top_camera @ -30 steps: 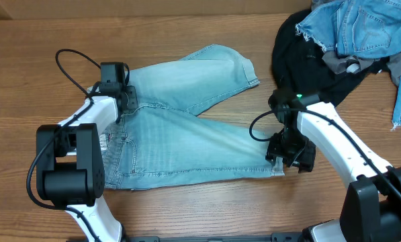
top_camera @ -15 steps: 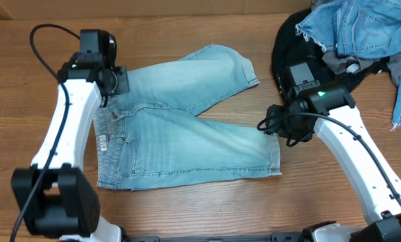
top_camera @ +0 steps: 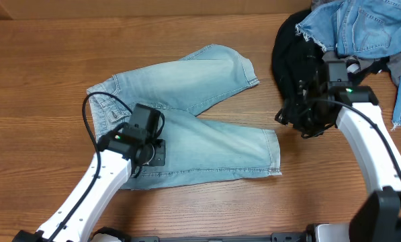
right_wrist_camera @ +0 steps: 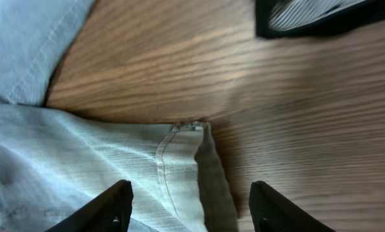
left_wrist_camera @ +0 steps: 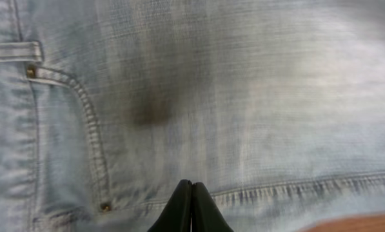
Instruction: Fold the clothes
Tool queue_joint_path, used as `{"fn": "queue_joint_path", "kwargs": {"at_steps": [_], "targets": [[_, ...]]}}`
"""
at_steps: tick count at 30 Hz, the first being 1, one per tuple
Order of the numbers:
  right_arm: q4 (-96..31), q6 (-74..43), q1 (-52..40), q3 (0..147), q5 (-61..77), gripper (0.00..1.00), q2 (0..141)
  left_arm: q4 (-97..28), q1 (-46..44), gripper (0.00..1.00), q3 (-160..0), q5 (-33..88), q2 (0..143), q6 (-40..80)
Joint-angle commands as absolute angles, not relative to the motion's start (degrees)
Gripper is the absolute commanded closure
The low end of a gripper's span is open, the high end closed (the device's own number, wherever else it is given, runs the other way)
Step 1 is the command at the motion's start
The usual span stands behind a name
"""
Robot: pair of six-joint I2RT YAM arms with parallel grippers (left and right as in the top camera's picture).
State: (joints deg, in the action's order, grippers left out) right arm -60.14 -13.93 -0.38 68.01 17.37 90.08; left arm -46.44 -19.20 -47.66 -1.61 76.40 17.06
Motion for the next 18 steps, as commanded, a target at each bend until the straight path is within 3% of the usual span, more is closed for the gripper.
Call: {"fn": "queue_joint_path", "kwargs": {"at_steps": [1, 12, 18], "targets": [[-60.82, -13.08, -0.25, 67.83, 23.33, 0.38, 94.67, -41.95, -19.49, 0.96, -42.57, -3.60, 77.47, 22.04], [-61.32, -12.99, -0.25, 67.81, 27.66, 0.39, 102.72, -41.17, -19.53, 0.96, -38.57, -3.57, 86.83, 29.89], [-52.40, -11.44, -0.30, 67.81, 37.19, 0.38, 102.89, -46.13, -19.53, 0.96, -38.52, -3.60, 88.77, 32.40]]}}
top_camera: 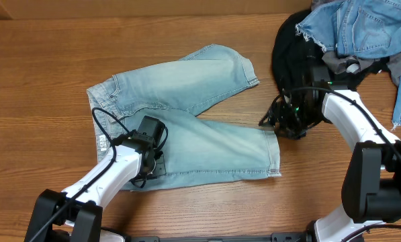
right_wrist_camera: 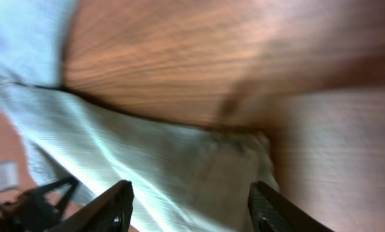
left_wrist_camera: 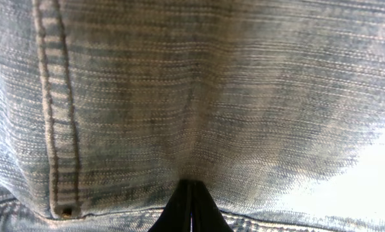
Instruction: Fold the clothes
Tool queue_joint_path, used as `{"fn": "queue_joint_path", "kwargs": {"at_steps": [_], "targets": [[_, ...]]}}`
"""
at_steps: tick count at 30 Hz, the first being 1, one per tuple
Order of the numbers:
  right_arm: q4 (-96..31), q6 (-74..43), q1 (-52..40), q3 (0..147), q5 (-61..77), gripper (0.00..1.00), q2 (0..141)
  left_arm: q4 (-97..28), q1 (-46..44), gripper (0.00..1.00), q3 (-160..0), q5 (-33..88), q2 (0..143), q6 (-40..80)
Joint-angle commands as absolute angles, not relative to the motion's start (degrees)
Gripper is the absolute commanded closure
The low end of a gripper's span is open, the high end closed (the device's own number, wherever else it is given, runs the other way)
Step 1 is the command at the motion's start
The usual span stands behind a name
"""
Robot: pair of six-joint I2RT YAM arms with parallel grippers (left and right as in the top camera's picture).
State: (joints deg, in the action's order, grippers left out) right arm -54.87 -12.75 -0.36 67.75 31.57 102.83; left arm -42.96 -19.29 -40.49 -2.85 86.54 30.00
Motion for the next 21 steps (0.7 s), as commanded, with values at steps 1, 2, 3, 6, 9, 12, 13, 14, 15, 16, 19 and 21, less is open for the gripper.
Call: {"fn": "queue_joint_path", "kwargs": {"at_steps": [1, 2, 3, 6, 9, 12, 13, 14, 15, 16, 19, 21], "targets": [[-51.24, -11.38, -0.30, 67.81, 37.19, 0.37, 102.89, -46.63, -19.53, 0.96, -38.50, -3.62, 88.77, 32.40], [-49.71, -10.81, -0.30, 67.81, 37.30, 0.34, 102.89, -47.24, -19.53, 0.96, -38.50, -3.64, 88.77, 32.40], [-48.05, -10.35, -0.30, 67.81, 38.15, 0.33, 102.89, -47.35, -19.53, 0.96, -38.48, -3.66, 88.77, 32.47], [-43.86, -9.89, -0.30, 67.83, 39.75, 0.33, 102.89, -47.35, -19.53, 0.96, -38.50, -3.64, 88.77, 33.04], [-39.51, -8.93, 0.27, 68.31, 37.76, 0.33, 102.89, -47.37, -19.53, 0.96, -38.50, -4.51, 88.77, 33.01], [-50.87, -12.99, 2.98, 72.31, 28.27, 0.33, 102.89, -47.55, -19.53, 0.96, -38.50, -4.47, 88.77, 33.04], [-54.78, -13.98, 3.68, 73.12, 24.64, 0.32, 102.89, -47.53, -19.53, 0.96, -38.50, -4.49, 88.77, 33.04], [-57.01, -13.96, 4.19, 73.23, 23.18, 0.27, 102.89, -47.53, -19.53, 0.96, -38.50, -4.51, 88.77, 33.04], [-59.44, -13.67, 4.78, 72.62, 23.46, 0.20, 102.89, -47.51, -19.53, 0.96, -38.50, -4.51, 88.77, 33.04], [-59.70, -13.30, 4.80, 71.48, 24.49, 0.19, 102.89, -47.51, -19.53, 0.96, -38.50, -4.49, 88.77, 33.04], [-55.75, -11.81, 4.62, 66.39, 32.95, 0.18, 102.89, -47.51, -19.53, 0.96, -38.50, -4.49, 88.77, 33.01], [-53.21, -11.77, 4.62, 64.03, 36.01, 0.18, 102.89, -47.53, -19.53, 0.96, -38.50, -4.51, 88.77, 33.01]]}}
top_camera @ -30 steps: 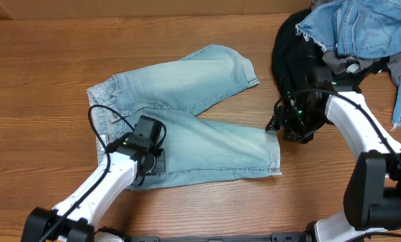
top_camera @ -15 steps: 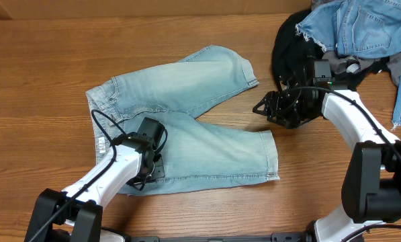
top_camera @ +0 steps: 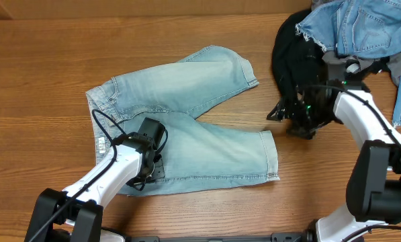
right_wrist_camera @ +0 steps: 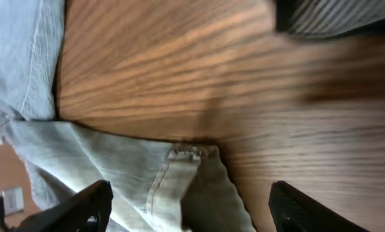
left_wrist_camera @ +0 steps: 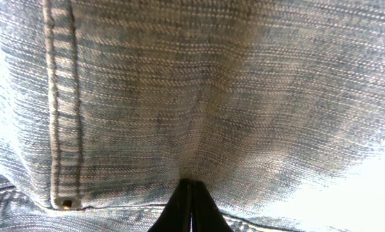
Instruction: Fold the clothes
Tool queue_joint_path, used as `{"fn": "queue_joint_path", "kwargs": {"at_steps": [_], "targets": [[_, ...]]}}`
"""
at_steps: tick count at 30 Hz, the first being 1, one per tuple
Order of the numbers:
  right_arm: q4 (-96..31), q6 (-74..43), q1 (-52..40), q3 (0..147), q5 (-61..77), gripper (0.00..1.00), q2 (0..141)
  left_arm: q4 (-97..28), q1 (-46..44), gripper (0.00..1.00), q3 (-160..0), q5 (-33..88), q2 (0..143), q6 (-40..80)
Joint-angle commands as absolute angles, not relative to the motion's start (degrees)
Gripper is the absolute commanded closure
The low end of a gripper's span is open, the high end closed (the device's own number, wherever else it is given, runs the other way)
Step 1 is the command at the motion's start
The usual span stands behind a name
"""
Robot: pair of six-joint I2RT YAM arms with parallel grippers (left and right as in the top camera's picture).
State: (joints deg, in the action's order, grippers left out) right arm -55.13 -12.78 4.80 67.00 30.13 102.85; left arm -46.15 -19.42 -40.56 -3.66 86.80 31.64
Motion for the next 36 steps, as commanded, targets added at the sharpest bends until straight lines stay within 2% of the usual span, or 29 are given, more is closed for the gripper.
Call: {"fn": "queue_joint_path", "kwargs": {"at_steps": [1, 5, 12, 19, 28, 32, 36], "targets": [[-52.75, -11.77, 4.62, 63.40, 36.25, 0.18, 102.94, -47.55, -19.53, 0.96, -38.50, -4.51, 88.77, 33.01], [-51.81, -9.47, 3.90, 62.11, 42.15, 0.18, 102.94, -47.27, -19.53, 0.96, -38.50, -4.51, 88.77, 33.01], [-47.79, -10.98, -2.63, 60.66, 41.67, 0.14, 103.44, -47.11, -19.53, 0.96, -38.50, -4.49, 88.77, 33.01], [-32.51, -12.40, -3.75, 60.66, 46.89, 0.13, 103.74, -47.13, -19.53, 0.96, -38.50, -4.51, 88.77, 33.01], [-15.49, -12.60, -5.34, 60.95, 46.85, 0.15, 103.72, -47.24, -19.53, 0.96, -38.50, -5.10, 88.77, 33.04], [-18.41, -13.74, 0.73, 63.46, 46.63, 0.15, 102.80, -48.01, -19.51, 0.96, -38.50, -6.50, 88.77, 33.32], [-34.30, -13.72, 7.46, 69.84, 36.51, 0.14, 98.78, -48.01, -19.51, 0.96, -38.72, -8.43, 88.77, 33.43]]}}
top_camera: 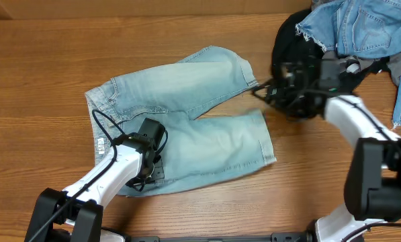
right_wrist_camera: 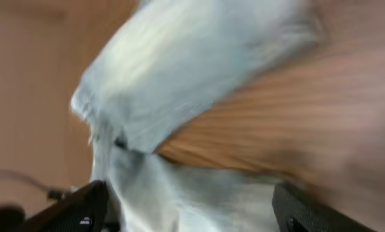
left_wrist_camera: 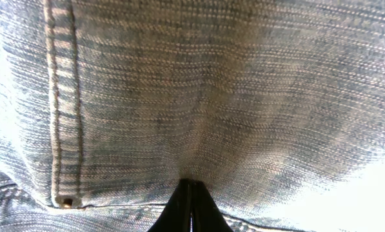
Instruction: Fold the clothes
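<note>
Light blue denim shorts [top_camera: 187, 107] lie spread on the wooden table, legs pointing right. My left gripper [top_camera: 152, 149] is shut, its tips [left_wrist_camera: 191, 185] pressed down on the denim beside a pocket seam [left_wrist_camera: 62, 109] near the waist. Between the black clothes pile and the upper leg's hem [top_camera: 248, 72], my right gripper [top_camera: 262, 91] stands open. In the blurred right wrist view its fingers [right_wrist_camera: 82, 206] are spread wide over the shorts [right_wrist_camera: 179, 77], with nothing between them [right_wrist_camera: 192, 207]. The lower leg's hem [top_camera: 267, 138] lies slanted.
A heap of clothes sits at the back right: a black garment [top_camera: 291, 44] and frayed blue denim [top_camera: 354, 27]. Bare wood table [top_camera: 39, 81] surrounds the shorts. The left arm's cable [top_camera: 96, 124] loops over the waistband.
My right gripper has moved up and left, from beside the lower leg's hem to near the upper leg's hem. The lower leg now lies shorter and slanted upward. The left gripper has stayed put.
At first my left gripper was shut above the waist area and my right was open at the lower leg's hem corner. Then the left pressed onto the denim and stayed. The right was at the hem, then slightly back, now by the upper leg; the lower leg has shifted left.
</note>
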Tool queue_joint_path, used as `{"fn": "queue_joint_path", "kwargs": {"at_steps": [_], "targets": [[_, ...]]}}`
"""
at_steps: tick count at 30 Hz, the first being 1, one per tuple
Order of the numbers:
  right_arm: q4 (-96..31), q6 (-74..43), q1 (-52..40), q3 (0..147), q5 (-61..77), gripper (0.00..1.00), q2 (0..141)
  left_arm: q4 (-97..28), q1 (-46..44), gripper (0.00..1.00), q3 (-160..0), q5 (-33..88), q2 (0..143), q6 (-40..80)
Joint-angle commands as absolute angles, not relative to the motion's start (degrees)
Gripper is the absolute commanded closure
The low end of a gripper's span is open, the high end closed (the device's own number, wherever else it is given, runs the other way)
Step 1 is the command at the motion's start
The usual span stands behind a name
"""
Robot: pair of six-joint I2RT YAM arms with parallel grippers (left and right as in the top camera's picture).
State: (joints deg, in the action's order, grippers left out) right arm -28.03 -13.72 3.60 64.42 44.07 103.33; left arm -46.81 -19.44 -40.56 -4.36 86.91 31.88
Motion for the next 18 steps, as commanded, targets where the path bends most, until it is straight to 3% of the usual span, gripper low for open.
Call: {"fn": "queue_joint_path", "kwargs": {"at_steps": [1, 5, 10, 12, 18], "targets": [[-38.33, -13.69, 8.14, 71.26, 34.22, 0.14, 97.82, -48.10, -19.51, 0.96, -39.11, -9.56, 88.75, 33.45], [-55.61, -13.02, 7.73, 75.64, 22.59, 0.11, 93.51, -52.21, -19.22, 0.96, -47.31, -15.46, 88.58, 33.43], [-65.73, -8.43, 10.74, 75.81, 27.59, 0.11, 88.09, -61.04, -19.20, 0.88, -61.84, -15.90, 83.66, 33.23], [-69.38, -7.31, 12.40, 75.44, 28.75, 0.11, 85.45, -62.76, -19.09, 0.71, -62.67, -15.57, 76.86, 33.85], [-67.05, -8.16, 12.12, 63.75, 33.06, 0.11, 82.98, -69.45, -19.00, 0.48, -55.16, -8.19, 57.80, 45.56]]}}
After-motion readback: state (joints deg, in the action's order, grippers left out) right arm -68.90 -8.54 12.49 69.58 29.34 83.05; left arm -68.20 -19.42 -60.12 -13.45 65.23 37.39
